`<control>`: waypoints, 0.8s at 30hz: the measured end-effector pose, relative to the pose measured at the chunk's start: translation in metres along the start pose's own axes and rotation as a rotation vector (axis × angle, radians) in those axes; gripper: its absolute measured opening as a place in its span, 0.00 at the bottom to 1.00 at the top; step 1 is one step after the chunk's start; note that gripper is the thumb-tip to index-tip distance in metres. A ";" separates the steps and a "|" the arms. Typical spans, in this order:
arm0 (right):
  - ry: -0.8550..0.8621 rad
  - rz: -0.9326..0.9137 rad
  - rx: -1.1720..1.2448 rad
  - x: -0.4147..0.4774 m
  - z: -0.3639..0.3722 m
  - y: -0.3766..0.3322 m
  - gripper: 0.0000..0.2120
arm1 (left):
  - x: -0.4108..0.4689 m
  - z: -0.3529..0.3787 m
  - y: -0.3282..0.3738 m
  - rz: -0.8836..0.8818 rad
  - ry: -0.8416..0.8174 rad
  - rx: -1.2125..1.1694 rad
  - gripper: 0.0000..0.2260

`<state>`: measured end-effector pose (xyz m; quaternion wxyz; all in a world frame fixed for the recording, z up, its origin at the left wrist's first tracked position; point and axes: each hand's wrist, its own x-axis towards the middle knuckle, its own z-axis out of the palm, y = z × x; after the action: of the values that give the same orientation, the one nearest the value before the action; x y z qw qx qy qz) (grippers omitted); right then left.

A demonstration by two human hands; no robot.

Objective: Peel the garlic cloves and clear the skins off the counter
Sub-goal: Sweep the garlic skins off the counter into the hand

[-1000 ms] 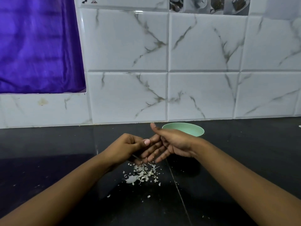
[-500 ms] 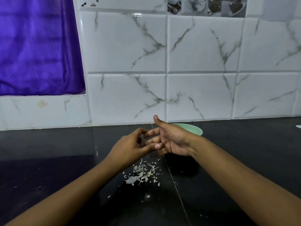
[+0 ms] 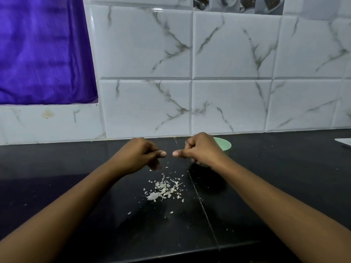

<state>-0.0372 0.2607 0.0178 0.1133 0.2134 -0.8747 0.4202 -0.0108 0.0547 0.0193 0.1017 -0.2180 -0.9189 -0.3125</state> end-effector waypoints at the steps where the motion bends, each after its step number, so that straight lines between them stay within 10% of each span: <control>1: -0.052 -0.005 -0.039 -0.001 0.006 -0.001 0.15 | -0.001 0.001 0.005 -0.023 -0.007 0.109 0.15; 5: -0.392 0.095 -0.008 0.000 0.012 -0.007 0.10 | 0.002 0.001 0.007 -0.060 -0.061 0.460 0.27; 7: -0.526 0.112 -0.064 0.002 0.004 -0.011 0.25 | 0.003 -0.002 -0.002 -0.035 -0.147 0.474 0.17; 10: -0.621 0.019 -0.331 0.002 -0.005 -0.018 0.32 | 0.001 -0.005 -0.010 -0.028 -0.303 0.399 0.30; 16: -0.115 -0.002 -0.086 0.000 0.010 -0.011 0.08 | -0.008 0.000 -0.009 0.023 0.179 0.364 0.08; 24: 0.030 -0.089 0.032 -0.008 0.029 0.004 0.09 | -0.019 0.018 -0.010 0.030 0.271 0.405 0.19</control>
<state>-0.0327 0.2425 -0.0058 0.1415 0.2475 -0.8558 0.4317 0.0009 0.0526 -0.0062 0.2705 -0.1630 -0.9374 -0.1467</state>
